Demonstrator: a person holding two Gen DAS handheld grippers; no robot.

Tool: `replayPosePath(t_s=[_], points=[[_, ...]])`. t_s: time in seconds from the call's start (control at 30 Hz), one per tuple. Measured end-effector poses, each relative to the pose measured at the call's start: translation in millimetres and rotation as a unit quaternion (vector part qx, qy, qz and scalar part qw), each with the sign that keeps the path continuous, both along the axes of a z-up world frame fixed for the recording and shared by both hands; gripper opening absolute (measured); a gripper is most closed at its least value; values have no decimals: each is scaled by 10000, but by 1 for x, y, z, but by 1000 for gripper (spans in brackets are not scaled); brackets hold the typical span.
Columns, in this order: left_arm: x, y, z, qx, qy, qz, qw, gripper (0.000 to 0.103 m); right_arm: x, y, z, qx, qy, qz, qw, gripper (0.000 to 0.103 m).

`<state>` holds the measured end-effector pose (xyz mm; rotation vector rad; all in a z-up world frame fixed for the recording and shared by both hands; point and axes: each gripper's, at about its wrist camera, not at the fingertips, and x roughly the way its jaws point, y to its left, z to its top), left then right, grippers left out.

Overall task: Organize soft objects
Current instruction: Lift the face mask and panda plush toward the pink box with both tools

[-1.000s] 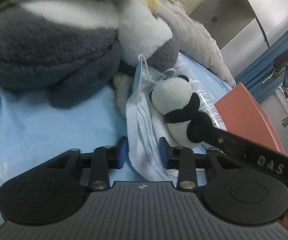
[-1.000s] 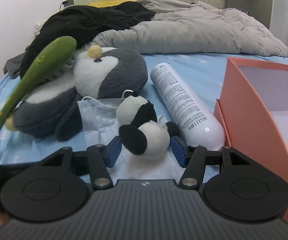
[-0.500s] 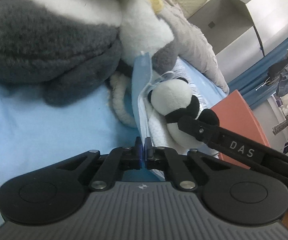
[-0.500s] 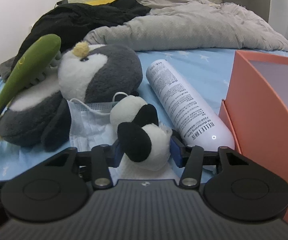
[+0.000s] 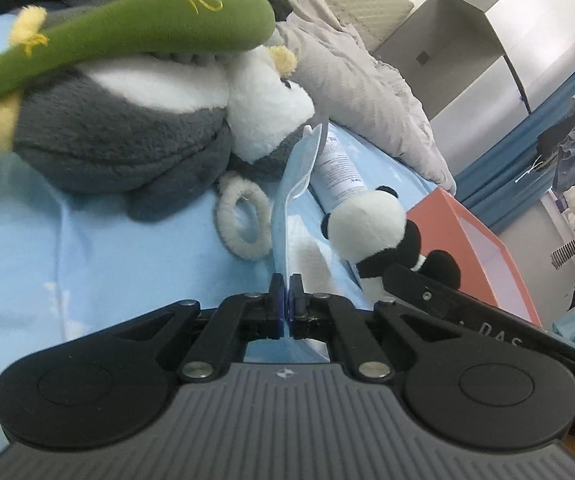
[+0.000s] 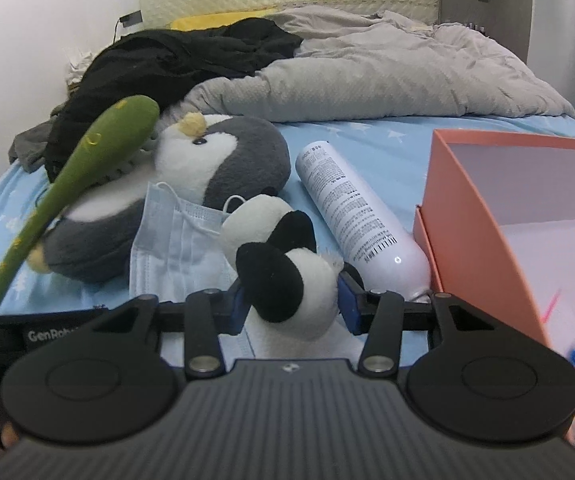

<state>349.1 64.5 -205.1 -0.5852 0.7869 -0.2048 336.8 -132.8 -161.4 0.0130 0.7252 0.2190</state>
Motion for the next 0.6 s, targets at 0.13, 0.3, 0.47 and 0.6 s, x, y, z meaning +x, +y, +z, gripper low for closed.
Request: replayPosePath(t_s=[0.13,0.3,0.47,0.6], points=[[-24,2,17,81,-64,31,9999,2,-23,-4,11,62,-33,-33,10000,49],[-61,3,33,172,-78,16,9998,3,-54,-9,19,102,6,-30,9999,49],[-90,-4,45,215,-88,-41,9997,2,-85,-16,24,145,17,-80,9999,49],[-107,-13,52,451,-35,-95,9989,3,-103,-21,27,216,72,-115,9997,49]])
